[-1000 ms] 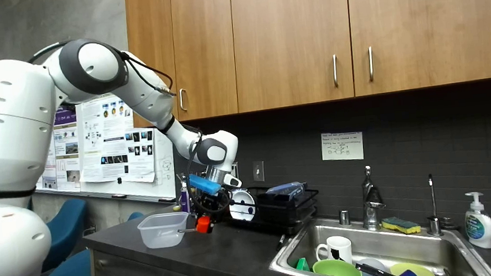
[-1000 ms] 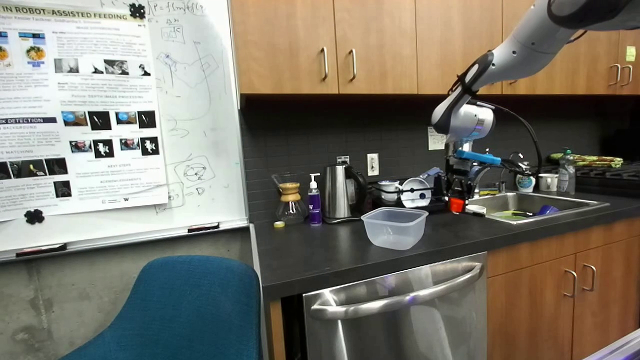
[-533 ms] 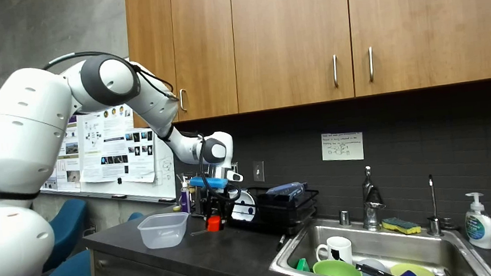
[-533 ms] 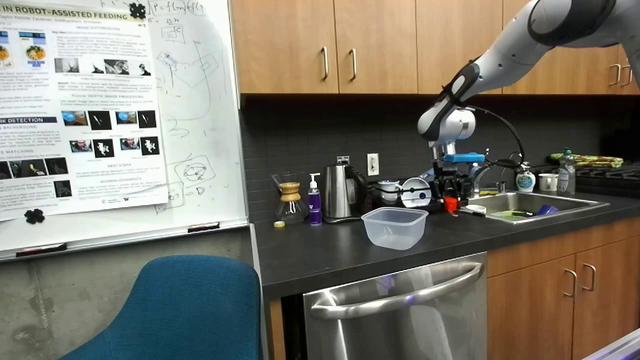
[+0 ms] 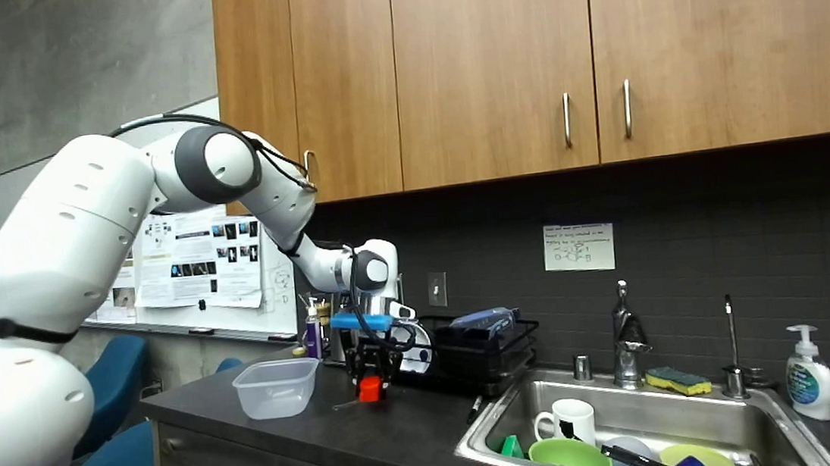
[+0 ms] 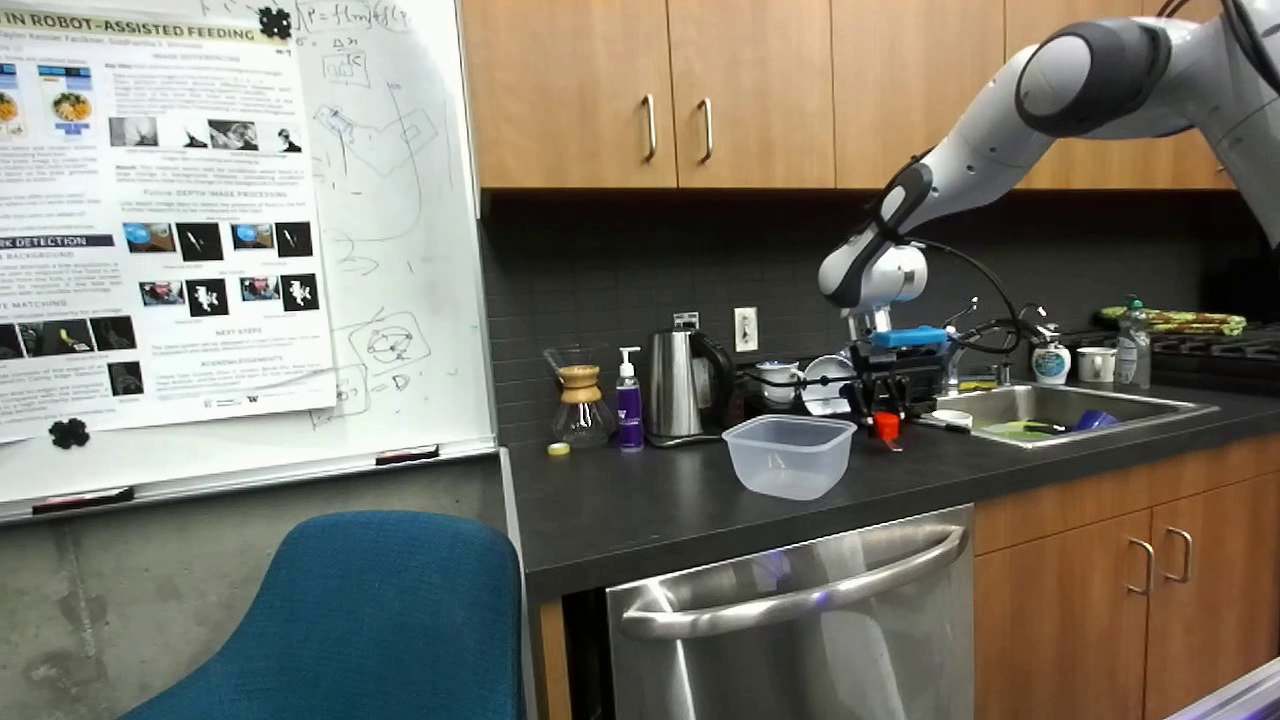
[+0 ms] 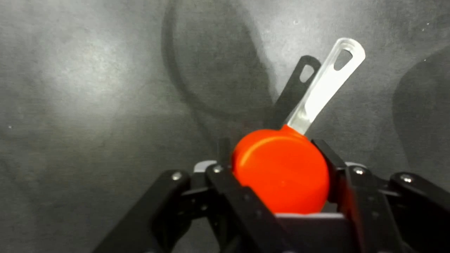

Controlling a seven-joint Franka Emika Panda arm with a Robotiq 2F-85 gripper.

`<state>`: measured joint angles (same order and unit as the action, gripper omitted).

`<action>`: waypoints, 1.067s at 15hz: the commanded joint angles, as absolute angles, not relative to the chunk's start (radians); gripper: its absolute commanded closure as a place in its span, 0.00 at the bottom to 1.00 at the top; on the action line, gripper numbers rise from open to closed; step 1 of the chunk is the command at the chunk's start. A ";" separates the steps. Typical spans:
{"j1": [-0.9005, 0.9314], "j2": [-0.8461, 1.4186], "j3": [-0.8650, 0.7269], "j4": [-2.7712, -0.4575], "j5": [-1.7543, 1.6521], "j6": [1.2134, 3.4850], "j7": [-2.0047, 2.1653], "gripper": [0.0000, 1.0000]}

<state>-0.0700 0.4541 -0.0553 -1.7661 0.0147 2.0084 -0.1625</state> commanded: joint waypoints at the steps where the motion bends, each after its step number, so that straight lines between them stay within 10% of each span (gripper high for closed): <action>1: -0.074 0.501 -0.043 -1.708 0.000 2.000 -0.159 0.68; 6: -0.074 0.520 -0.040 -1.687 -0.003 2.003 -0.161 0.68; 7: -0.073 0.523 -0.041 -1.683 -0.009 2.003 -0.163 0.18; 16: -0.080 0.524 -0.036 -1.694 0.009 2.007 -0.161 0.00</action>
